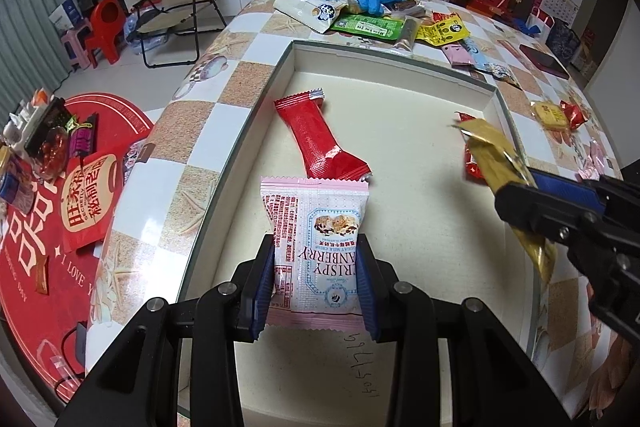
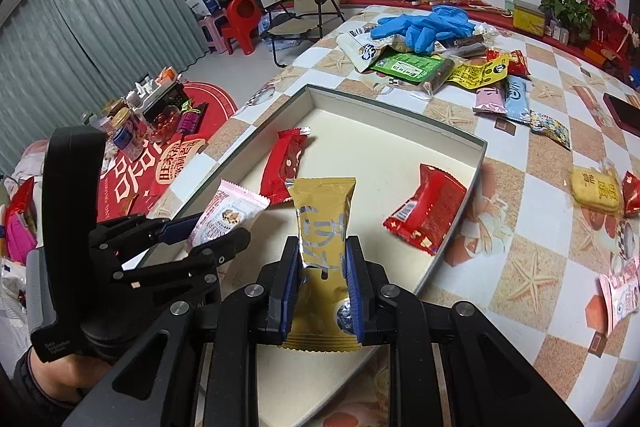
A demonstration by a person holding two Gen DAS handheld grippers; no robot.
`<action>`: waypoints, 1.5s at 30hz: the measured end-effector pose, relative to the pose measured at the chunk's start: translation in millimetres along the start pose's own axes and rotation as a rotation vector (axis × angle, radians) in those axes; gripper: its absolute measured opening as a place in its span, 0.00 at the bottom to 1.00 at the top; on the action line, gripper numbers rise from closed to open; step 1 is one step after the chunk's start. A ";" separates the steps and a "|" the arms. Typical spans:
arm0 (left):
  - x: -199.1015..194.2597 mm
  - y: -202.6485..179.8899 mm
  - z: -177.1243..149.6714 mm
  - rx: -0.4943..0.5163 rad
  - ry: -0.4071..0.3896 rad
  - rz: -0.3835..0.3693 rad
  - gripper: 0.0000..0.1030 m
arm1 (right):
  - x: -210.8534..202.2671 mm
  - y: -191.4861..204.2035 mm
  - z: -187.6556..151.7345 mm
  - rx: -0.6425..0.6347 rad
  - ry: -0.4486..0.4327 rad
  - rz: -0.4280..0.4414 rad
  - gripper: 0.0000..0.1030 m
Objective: Organize snacks
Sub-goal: 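Carry the cranberry packet and yellow bar over the white tray with both tools, then open both tools to drop the packets into the white tray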
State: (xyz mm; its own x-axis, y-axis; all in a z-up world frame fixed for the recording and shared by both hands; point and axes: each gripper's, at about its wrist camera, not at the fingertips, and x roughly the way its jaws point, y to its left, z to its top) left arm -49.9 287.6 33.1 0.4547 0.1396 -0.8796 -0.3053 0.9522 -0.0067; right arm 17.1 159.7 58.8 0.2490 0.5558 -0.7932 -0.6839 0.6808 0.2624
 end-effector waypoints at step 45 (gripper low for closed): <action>11.4 -2.0 -4.8 0.042 0.020 0.015 0.39 | 33.7 12.0 17.3 -0.046 0.072 -0.046 0.23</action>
State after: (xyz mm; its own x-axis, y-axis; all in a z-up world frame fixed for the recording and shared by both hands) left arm -48.0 286.0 20.8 0.4334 0.1488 -0.8888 -0.2765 0.9607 0.0260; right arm 29.1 194.9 44.8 0.2322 0.4875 -0.8417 -0.7037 0.6816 0.2007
